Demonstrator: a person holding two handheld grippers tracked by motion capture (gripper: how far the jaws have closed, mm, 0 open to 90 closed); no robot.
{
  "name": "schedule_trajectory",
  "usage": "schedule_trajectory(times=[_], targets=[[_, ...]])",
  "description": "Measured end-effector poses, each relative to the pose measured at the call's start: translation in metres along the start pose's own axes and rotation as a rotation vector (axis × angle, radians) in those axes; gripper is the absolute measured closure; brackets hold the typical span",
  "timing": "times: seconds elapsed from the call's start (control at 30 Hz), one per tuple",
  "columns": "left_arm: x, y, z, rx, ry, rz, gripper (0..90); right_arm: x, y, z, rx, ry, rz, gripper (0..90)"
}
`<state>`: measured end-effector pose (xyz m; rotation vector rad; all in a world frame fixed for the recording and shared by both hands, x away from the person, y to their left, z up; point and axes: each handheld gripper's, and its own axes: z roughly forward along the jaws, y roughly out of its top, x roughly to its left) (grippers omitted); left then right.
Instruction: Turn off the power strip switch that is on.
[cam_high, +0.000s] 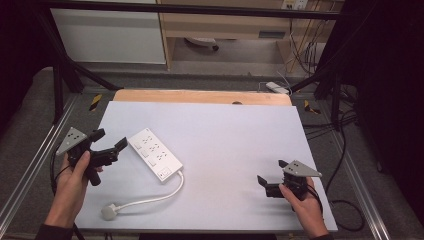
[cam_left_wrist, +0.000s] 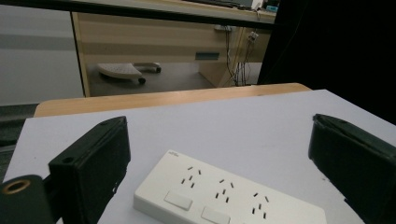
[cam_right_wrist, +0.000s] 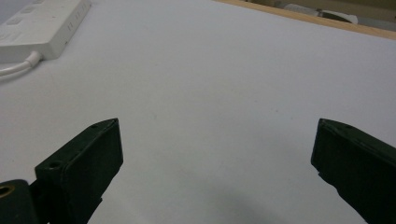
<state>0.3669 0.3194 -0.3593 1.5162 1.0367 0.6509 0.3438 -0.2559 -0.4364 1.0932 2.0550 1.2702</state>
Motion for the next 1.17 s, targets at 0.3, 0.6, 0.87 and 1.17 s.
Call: schedule_trajectory(times=[0.3, 0.6, 0.87, 1.17], targets=[[-0.003, -0.012, -0.018, 0.0, -0.014, 0.022, 5.6, -0.001, 0.0, 0.0, 0.0, 0.0, 0.0, 2.8], [-0.01, -0.044, -0.025, 0.108, -0.041, 0.016, 5.6, -0.001, -0.001, 0.001, 0.007, -0.004, 0.001, 2.8], [-0.018, -0.071, -0.014, 0.258, -0.079, 0.047, 6.8, -0.001, -0.001, 0.001, 0.01, -0.006, 0.002, 2.7], [-0.022, -0.087, -0.011, 0.307, -0.081, 0.08, 7.3, -0.002, -0.002, 0.002, 0.02, -0.016, 0.006, 2.8]])
